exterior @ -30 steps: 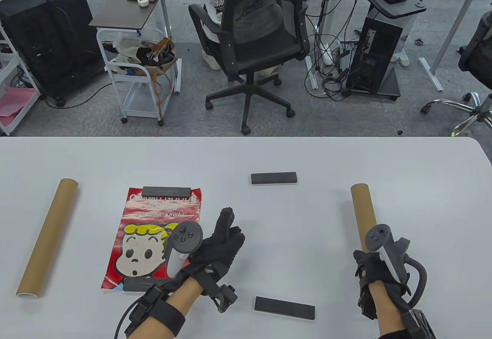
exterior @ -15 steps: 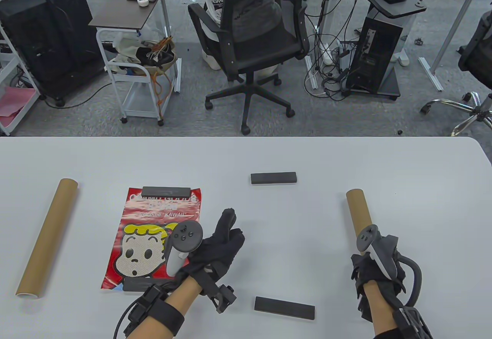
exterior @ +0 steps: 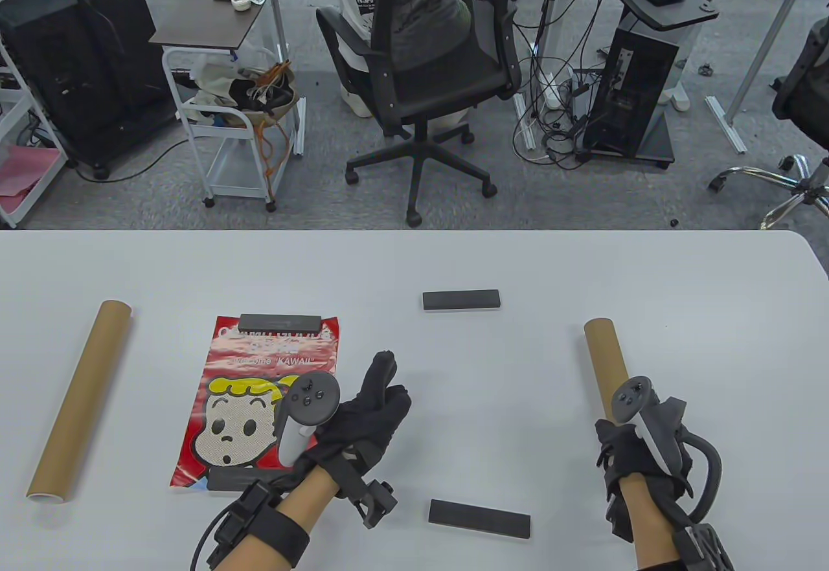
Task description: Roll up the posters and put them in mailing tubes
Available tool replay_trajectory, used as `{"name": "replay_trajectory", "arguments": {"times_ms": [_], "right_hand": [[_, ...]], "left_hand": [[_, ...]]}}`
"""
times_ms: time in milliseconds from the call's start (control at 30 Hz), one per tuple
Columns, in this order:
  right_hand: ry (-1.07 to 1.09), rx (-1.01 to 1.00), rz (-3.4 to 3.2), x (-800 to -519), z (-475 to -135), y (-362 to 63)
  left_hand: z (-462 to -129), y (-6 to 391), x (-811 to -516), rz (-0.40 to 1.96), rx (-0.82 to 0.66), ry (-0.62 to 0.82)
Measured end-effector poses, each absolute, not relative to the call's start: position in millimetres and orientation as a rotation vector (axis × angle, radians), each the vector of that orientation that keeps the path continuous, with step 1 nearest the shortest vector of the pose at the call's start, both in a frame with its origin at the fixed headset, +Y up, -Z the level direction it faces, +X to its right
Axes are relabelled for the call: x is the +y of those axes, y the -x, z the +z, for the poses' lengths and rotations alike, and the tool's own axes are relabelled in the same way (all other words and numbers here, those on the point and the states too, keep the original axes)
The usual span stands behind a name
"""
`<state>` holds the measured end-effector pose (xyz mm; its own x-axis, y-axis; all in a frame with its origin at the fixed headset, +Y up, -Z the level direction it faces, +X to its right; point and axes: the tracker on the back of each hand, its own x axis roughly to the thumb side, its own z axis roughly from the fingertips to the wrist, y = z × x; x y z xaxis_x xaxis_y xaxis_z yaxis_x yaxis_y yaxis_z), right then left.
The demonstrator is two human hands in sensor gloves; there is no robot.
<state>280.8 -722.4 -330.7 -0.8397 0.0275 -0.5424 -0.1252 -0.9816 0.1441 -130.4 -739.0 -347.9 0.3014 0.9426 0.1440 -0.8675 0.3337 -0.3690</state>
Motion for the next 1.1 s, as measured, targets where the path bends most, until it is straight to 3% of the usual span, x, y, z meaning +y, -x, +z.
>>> {"name": "replay_trajectory", "arguments": {"times_ms": [233,467,567,700,800,967,1100], "right_hand": [[0.808,0.124,2.882,-700,-317,-280],[0.661,-0.175,2.902,-674,-305,-260],[0.43,-0.303,2.88,-664,-298,-243],[0.011,-0.293,2.731,-661,-295,-221],[-0.12,-0.305,2.71,-659,-290,-208],[-0.197,-0.374,2.758,-654,-281,-192],[-0.223,-0.387,2.765,-652,-278,-188]], "left_hand": [[-347,132,-739,1.224,-0.365,0.236],[-348,143,-735,1.263,-0.341,0.213],[-349,151,-730,1.313,-0.319,0.193],[-353,173,-712,1.431,-0.291,0.157],[-358,201,-692,1.459,-0.253,0.113],[-365,299,-652,0.889,-0.025,0.03],[-363,385,-657,0.375,0.304,0.05]]}}
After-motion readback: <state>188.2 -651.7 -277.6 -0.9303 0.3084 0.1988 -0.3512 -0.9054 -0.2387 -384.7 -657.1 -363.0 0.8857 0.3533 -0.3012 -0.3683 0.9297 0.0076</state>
